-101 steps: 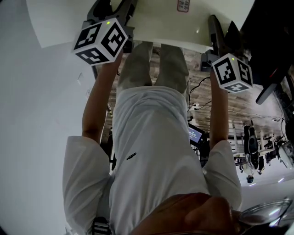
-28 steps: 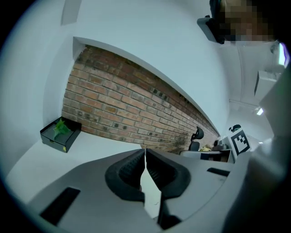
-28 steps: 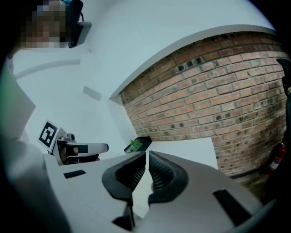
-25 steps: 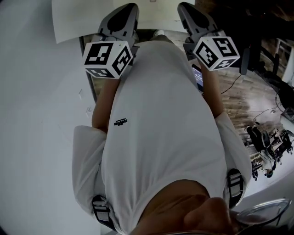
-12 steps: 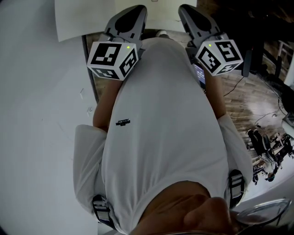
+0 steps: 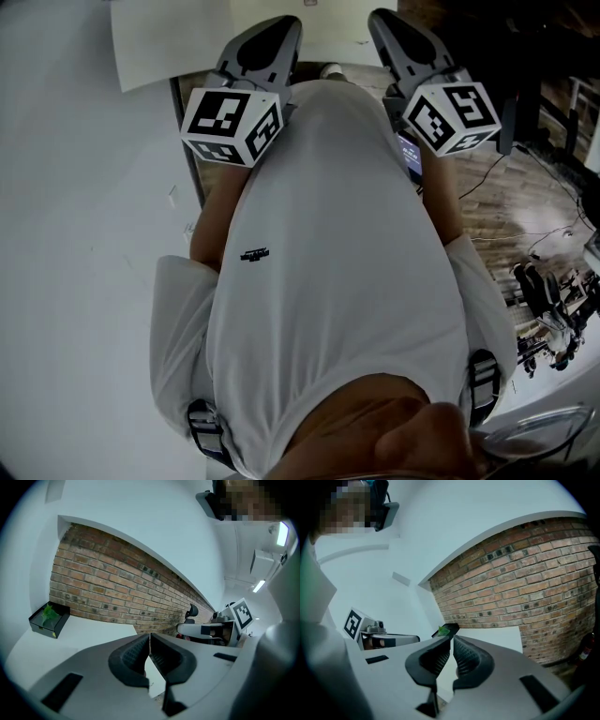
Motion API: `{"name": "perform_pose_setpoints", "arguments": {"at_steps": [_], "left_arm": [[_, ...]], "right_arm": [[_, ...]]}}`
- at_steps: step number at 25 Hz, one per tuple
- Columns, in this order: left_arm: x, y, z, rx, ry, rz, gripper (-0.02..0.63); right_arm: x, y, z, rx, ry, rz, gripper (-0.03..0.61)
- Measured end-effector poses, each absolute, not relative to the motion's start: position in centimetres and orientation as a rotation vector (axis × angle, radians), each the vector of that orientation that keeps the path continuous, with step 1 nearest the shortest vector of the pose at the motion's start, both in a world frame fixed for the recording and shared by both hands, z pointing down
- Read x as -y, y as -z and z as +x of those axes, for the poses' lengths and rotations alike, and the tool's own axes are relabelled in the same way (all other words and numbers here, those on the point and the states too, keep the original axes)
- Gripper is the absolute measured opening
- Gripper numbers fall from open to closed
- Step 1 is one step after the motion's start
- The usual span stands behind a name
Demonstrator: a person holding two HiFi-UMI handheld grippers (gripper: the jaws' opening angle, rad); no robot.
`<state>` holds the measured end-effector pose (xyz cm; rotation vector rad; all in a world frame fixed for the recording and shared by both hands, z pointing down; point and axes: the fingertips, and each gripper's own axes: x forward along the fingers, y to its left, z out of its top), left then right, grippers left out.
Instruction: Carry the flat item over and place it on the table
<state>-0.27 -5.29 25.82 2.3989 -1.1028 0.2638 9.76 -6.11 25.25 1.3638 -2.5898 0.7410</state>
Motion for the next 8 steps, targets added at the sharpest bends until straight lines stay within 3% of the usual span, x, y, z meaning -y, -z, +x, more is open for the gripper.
{"name": "perform_pose_setpoints", "arguments": {"at_steps": [8], "left_arm": [[4.66,-25.88,-0.04,1.082,-0.267,2.401,0.028]], "right_arm": [[6.0,-25.0,9.87,2.58,-0.723,1.38,0.048]]}}
